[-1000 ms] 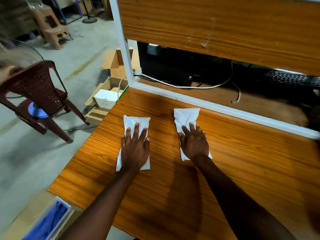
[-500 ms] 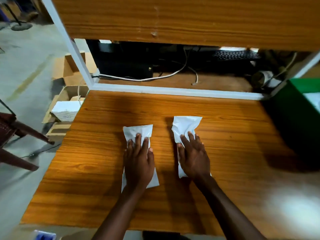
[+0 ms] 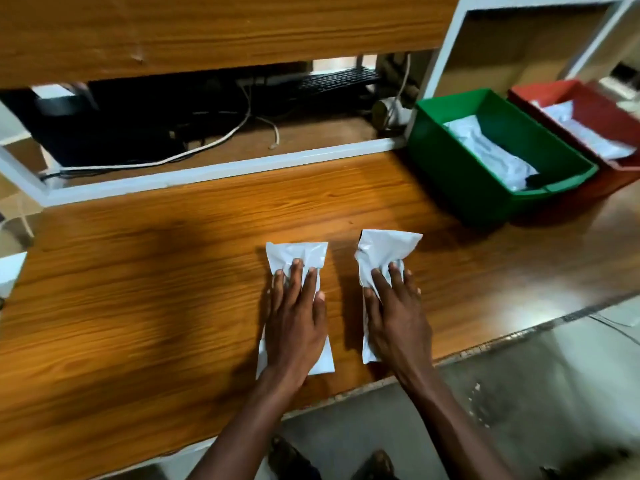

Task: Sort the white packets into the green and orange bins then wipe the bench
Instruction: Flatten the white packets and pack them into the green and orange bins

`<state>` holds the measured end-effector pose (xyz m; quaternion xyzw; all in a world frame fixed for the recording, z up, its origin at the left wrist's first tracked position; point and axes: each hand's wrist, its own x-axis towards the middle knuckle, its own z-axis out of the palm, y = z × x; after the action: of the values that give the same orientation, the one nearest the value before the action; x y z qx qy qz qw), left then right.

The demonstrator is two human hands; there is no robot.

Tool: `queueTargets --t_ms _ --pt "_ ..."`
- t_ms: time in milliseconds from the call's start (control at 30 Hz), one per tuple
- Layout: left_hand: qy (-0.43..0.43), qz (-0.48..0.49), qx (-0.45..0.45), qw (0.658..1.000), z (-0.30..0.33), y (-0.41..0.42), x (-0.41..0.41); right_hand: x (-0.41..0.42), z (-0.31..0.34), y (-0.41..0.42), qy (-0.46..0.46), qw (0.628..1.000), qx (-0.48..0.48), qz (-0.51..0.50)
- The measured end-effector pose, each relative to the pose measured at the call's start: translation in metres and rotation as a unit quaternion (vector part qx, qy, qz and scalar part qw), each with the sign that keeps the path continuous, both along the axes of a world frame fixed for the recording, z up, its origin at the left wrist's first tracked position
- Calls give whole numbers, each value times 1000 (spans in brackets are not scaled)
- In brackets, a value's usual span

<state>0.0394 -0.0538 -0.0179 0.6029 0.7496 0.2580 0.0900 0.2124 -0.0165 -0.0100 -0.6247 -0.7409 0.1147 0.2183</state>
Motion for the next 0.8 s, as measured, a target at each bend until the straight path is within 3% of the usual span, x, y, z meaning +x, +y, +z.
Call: queueTargets --t_ms 467,800 --pt "-2 -190 -16 982 8 -11 244 224 -21 -76 9 979 -19 -203" --pt "16 -273 19 962 29 25 343 319 -3 -55 29 963 -3 -270"
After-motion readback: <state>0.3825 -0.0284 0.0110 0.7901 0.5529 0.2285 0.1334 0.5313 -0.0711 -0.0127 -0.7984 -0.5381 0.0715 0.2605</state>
